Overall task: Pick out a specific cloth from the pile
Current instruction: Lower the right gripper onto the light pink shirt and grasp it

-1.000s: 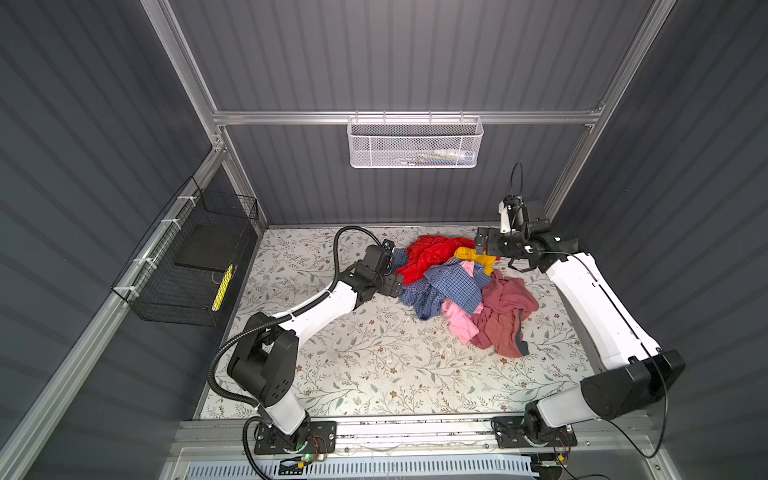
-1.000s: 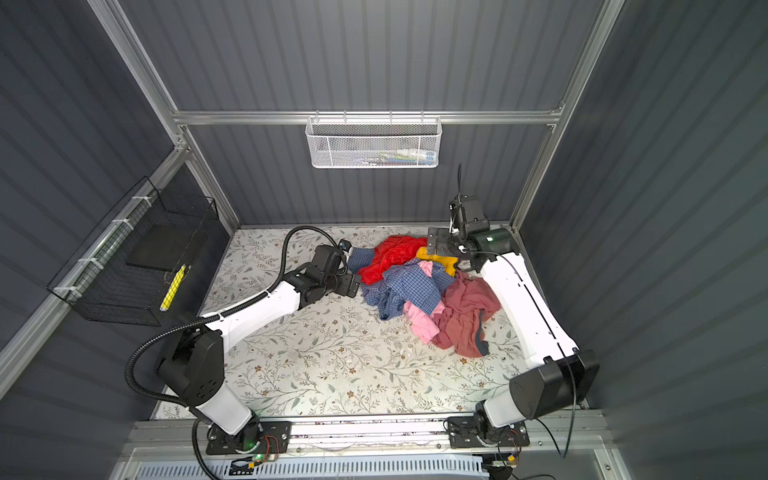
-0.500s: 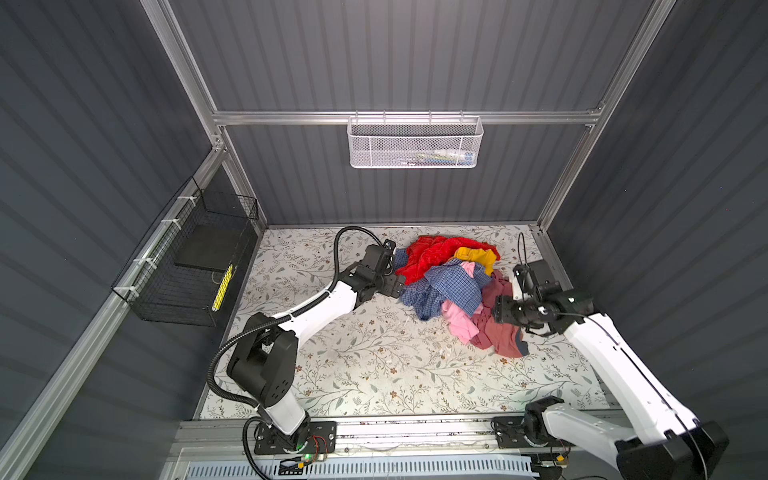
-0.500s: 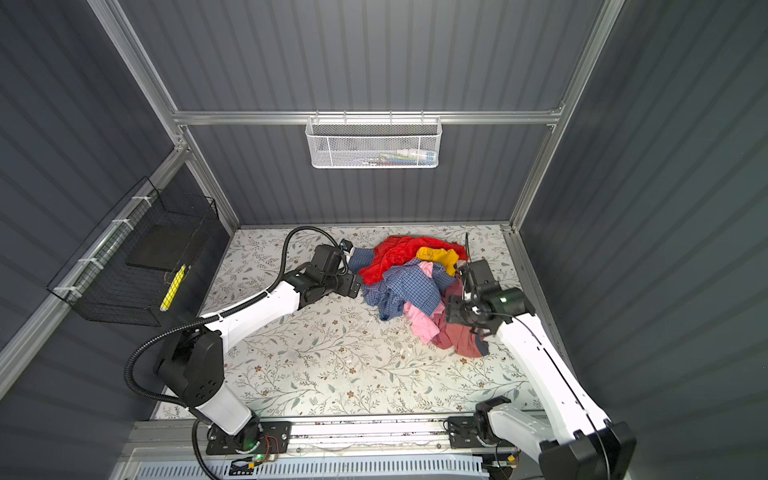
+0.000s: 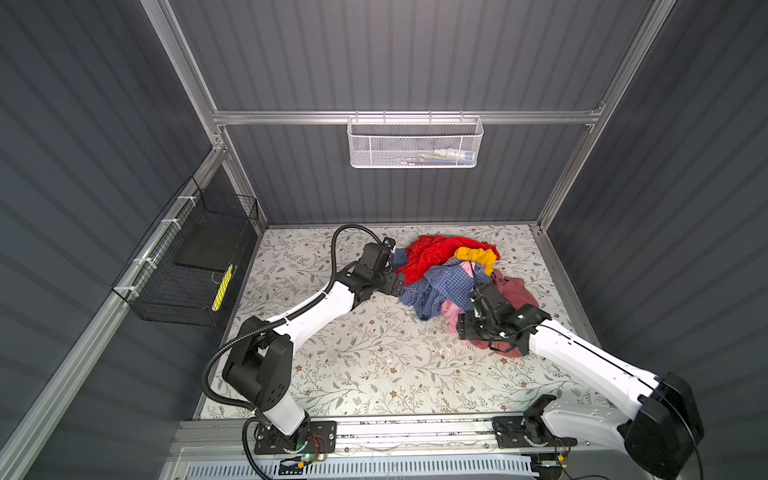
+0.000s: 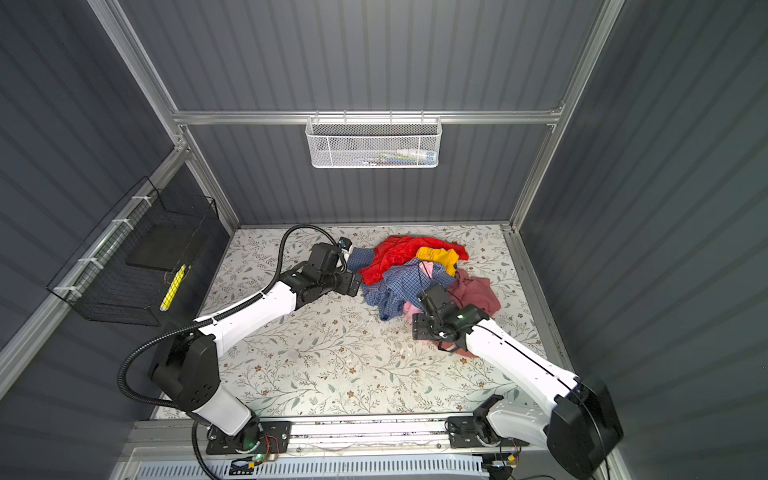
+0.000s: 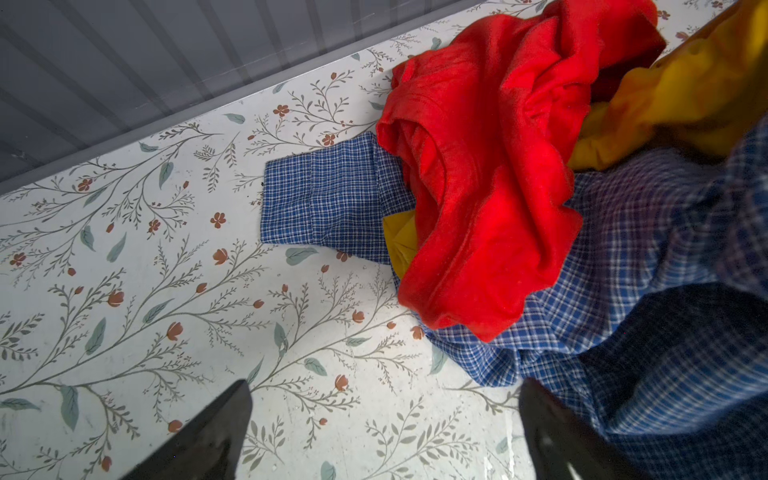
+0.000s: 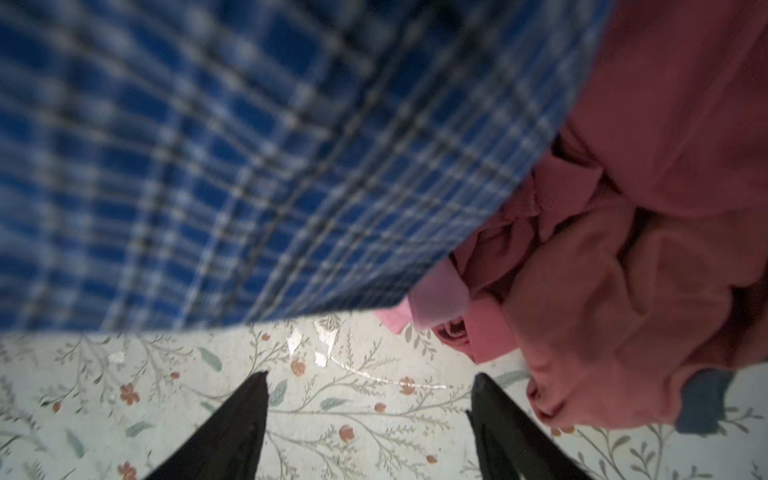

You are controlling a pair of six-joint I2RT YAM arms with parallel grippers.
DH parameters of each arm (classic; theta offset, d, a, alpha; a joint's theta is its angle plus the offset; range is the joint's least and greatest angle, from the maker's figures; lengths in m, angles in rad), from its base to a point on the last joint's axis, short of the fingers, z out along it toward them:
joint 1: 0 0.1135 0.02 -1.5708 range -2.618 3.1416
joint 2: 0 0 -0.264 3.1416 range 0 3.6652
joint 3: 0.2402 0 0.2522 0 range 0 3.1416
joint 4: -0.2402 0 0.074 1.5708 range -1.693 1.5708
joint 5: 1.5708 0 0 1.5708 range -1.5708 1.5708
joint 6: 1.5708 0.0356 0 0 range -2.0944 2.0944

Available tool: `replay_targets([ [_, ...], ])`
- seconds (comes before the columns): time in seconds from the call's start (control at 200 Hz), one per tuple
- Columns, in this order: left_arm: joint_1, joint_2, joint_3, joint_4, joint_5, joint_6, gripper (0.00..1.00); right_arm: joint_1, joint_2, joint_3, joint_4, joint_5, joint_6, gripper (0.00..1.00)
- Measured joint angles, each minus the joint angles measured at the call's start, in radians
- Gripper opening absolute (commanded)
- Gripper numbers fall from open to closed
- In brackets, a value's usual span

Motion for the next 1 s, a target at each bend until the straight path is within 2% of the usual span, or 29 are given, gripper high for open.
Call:
replay_targets([
  [0.24, 0.000, -0.011, -0.003, 0.000, -0.005, -0.004, 1.00, 0.020, 0.140, -0.018, 0.156, 0.125, 0.076, 0.72],
  [0.405, 0.000, -0.011, -0.007, 0.000, -0.008, -0.007, 1.00, 0.020, 0.203, -0.011, 0.248, 0.150, 0.077, 0.67],
  [0.53, 0.000, -0.015, -0.016, 0.005, -0.016, -0.008, 1.00, 0.019, 0.261, -0.003, 0.292, 0.158, 0.069, 0.52],
  [0.676, 0.000, -0.036, -0.035, 0.008, -0.027, -0.011, 1.00, 0.006, 0.310, -0.003, 0.328, 0.163, 0.067, 0.30],
  [0.876, 0.000, -0.045, -0.040, 0.008, -0.031, -0.011, 1.00, 0.002, 0.300, -0.003, 0.331, 0.172, 0.053, 0.00],
  [1.001, 0.000, -0.046, -0.042, 0.008, -0.035, -0.011, 1.00, 0.003, 0.238, -0.007, 0.311, 0.175, 0.048, 0.00],
])
